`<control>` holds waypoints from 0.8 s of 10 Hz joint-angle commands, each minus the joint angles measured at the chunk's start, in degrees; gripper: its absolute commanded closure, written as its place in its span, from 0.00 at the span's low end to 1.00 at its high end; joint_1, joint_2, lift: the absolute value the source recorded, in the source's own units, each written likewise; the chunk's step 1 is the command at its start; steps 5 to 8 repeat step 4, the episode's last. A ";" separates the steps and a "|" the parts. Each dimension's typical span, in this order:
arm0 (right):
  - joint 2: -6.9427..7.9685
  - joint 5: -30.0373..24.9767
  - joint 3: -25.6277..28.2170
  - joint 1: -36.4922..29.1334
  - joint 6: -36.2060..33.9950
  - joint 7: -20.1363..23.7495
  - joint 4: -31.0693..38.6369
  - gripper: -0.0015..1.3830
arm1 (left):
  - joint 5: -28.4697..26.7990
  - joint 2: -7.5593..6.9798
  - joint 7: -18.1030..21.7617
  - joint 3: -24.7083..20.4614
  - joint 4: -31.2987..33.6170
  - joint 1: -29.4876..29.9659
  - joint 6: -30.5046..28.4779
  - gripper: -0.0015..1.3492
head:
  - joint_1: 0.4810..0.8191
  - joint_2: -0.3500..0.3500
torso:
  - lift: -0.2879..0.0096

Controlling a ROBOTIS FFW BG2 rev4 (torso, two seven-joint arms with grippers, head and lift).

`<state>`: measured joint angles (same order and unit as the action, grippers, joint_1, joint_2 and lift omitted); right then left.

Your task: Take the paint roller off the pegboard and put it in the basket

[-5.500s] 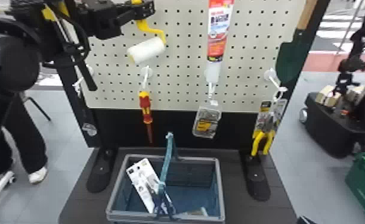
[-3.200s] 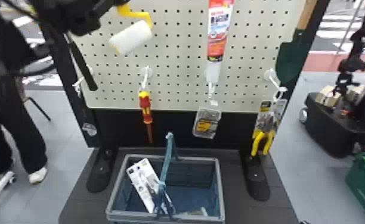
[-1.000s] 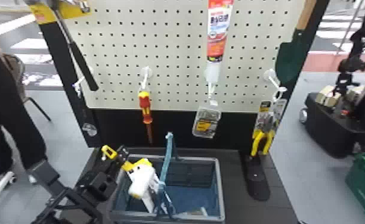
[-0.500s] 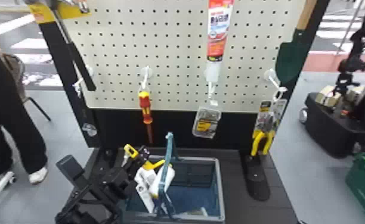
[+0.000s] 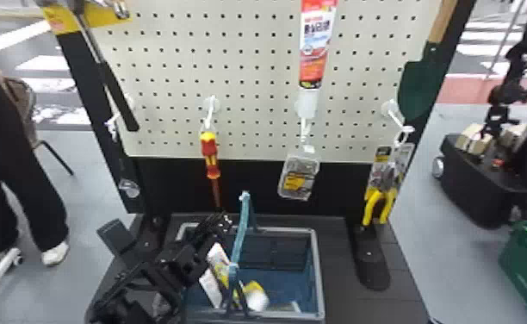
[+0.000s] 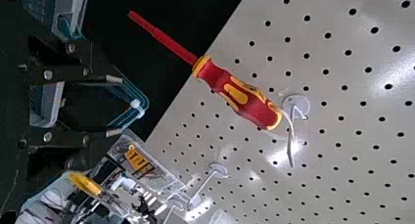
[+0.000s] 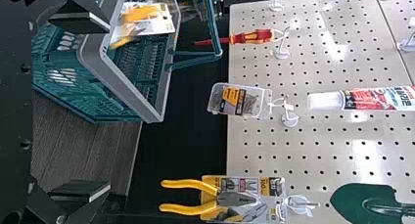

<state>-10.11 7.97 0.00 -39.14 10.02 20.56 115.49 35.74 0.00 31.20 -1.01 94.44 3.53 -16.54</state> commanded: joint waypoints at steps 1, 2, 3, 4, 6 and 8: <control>0.00 -0.06 0.00 0.11 0.00 0.01 -0.10 0.12 | -1.11 -0.09 0.53 0.22 -0.01 -0.66 -0.86 0.07 | 0.20 0.50 | 0.63; 0.00 0.03 0.00 0.23 0.00 0.09 -0.10 0.12 | -1.11 0.09 0.53 -0.04 -0.01 -0.66 -0.51 0.08 | 0.20 0.50 | 0.63; 0.00 -0.06 0.00 0.23 0.00 0.09 -0.24 0.12 | -1.11 0.09 0.53 -0.13 -0.01 -0.66 -0.16 0.10 | 0.20 0.50 | 0.63; 0.00 -0.06 0.00 0.23 0.00 0.09 -0.24 0.12 | -1.11 0.09 0.53 -0.22 -0.01 -0.79 0.01 0.10 | 0.20 0.50 | 0.63; 0.00 -0.06 0.00 0.23 0.00 0.09 -0.24 0.12 | -1.11 0.09 0.53 -0.22 -0.01 -0.79 0.01 0.10 | 0.20 0.50 | 0.63; 0.00 -0.06 0.00 0.23 0.00 0.09 -0.24 0.12 | -1.11 0.09 0.53 -0.22 -0.01 -0.79 0.01 0.10 | 0.20 0.50 | 0.63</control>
